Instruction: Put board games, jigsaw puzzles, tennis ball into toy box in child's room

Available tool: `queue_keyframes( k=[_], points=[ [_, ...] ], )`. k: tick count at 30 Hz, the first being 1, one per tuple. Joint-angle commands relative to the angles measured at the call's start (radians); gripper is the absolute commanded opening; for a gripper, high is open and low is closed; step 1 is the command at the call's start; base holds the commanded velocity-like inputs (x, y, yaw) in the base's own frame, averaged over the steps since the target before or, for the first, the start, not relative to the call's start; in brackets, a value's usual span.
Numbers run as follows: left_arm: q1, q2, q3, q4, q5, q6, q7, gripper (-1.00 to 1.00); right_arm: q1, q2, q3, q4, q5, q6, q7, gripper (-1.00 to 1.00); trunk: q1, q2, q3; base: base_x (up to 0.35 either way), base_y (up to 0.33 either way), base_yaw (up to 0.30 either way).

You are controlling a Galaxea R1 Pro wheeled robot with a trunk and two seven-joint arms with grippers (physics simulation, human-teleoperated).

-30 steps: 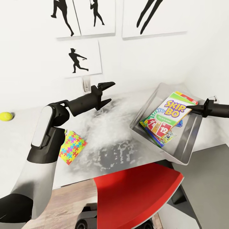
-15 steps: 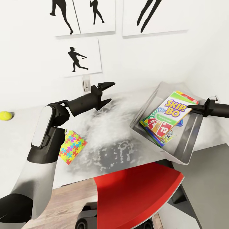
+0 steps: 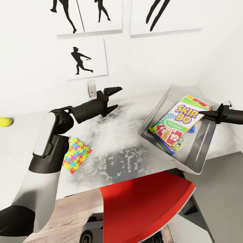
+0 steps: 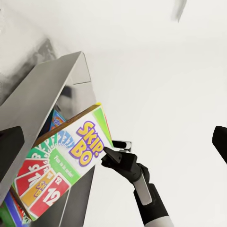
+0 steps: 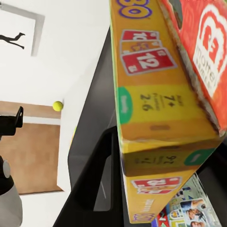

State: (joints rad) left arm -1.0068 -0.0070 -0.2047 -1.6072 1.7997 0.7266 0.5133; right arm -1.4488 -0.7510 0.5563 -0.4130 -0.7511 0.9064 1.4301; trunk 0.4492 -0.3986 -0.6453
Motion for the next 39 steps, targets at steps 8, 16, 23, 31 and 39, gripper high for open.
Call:
queue_keyframes(
  k=[8,16,23,31,39],
  points=[
    [-0.001,-0.001,0.001,0.000,0.010,0.001,0.015,1.00,0.000,0.000,0.019,0.003,0.009,-0.001,-0.050,-1.00,0.001,-0.001,-0.004,0.000,0.000,0.000],
    [0.000,-0.002,0.001,0.000,0.010,0.001,0.016,1.00,0.001,0.001,0.019,0.003,0.009,-0.002,-0.051,-1.00,0.001,-0.001,-0.004,0.000,0.000,0.000],
    [-0.001,-0.002,0.001,0.000,0.010,0.001,0.016,1.00,0.001,0.001,0.018,0.004,0.009,-0.002,-0.054,1.00,0.001,-0.001,-0.005,0.000,0.000,0.000],
    [-0.001,-0.002,0.001,0.000,0.010,0.001,0.016,1.00,0.001,0.001,0.018,0.005,0.009,-0.002,-0.055,1.00,0.001,-0.001,-0.005,0.000,0.000,0.000],
    [-0.001,-0.002,0.001,0.000,0.010,0.001,0.016,1.00,-0.002,-0.003,0.017,0.004,0.008,-0.001,-0.055,1.00,0.001,-0.001,-0.005,0.000,0.000,0.000]
  ],
)
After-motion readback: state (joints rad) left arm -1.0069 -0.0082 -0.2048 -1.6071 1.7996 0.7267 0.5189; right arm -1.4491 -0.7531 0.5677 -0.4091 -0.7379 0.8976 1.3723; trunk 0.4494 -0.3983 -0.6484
